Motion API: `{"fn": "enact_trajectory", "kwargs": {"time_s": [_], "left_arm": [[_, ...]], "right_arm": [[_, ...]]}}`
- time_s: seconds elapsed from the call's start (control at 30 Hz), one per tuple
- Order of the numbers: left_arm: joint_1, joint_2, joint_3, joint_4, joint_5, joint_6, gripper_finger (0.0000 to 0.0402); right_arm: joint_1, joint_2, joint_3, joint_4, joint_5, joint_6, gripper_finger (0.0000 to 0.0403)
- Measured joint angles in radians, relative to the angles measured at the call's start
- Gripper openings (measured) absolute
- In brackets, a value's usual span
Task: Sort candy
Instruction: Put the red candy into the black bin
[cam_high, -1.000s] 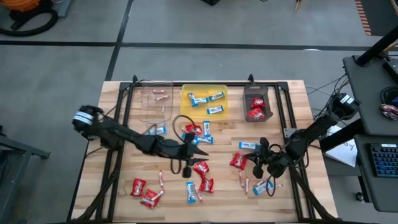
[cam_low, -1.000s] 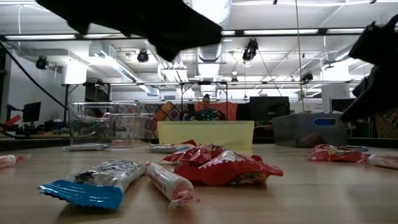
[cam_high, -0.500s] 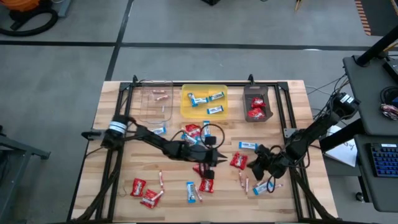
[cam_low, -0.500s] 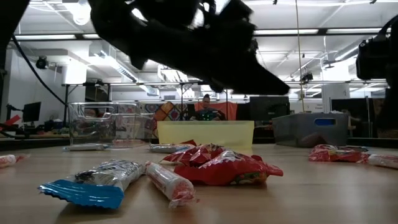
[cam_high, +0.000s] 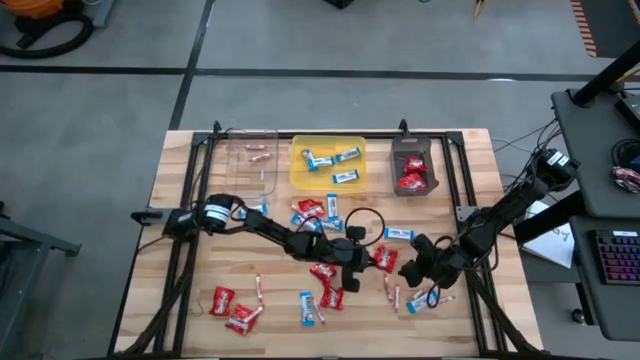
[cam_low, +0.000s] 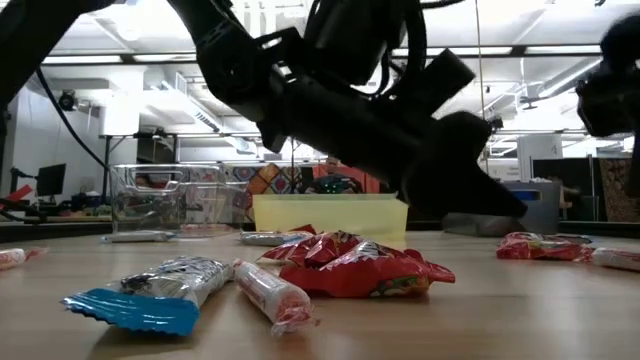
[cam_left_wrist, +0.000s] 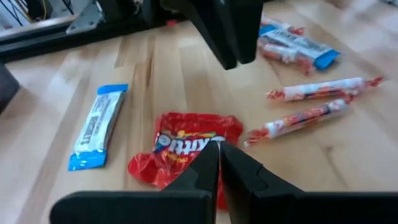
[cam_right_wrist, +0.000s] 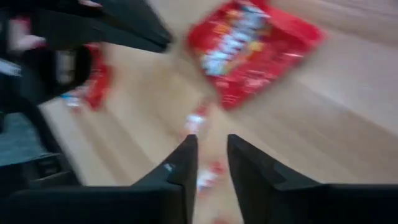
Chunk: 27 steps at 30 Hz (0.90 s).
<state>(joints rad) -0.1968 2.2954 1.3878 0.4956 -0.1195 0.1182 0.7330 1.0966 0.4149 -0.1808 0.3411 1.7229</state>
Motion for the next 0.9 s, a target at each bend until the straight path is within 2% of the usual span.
{"fn": "enact_trajectory", "kwargs": {"time_s": [0.27, 0.47, 0.6, 0.9], "left_arm": [[0.039, 0.006, -0.021, -0.009, 0.0, -0.068, 0.0], [0.049, 0.008, -0.021, -0.01, 0.033, -0.075, 0.0], [0.049, 0.008, -0.021, -0.009, 0.033, -0.076, 0.0], [0.052, 0.019, -0.021, -0.014, 0.033, -0.079, 0.0]], "right_arm": [[-0.02, 0.0, -0.01, -0.082, 0.011, 0.023, 0.0189], [-0.071, 0.0, -0.011, -0.083, 0.033, -0.025, 0.0241], [-0.106, 0.0, -0.018, -0.083, 0.034, -0.059, 0.0255], [-0.141, 0.001, -0.058, -0.019, 0.034, -0.074, 0.0255]]}}
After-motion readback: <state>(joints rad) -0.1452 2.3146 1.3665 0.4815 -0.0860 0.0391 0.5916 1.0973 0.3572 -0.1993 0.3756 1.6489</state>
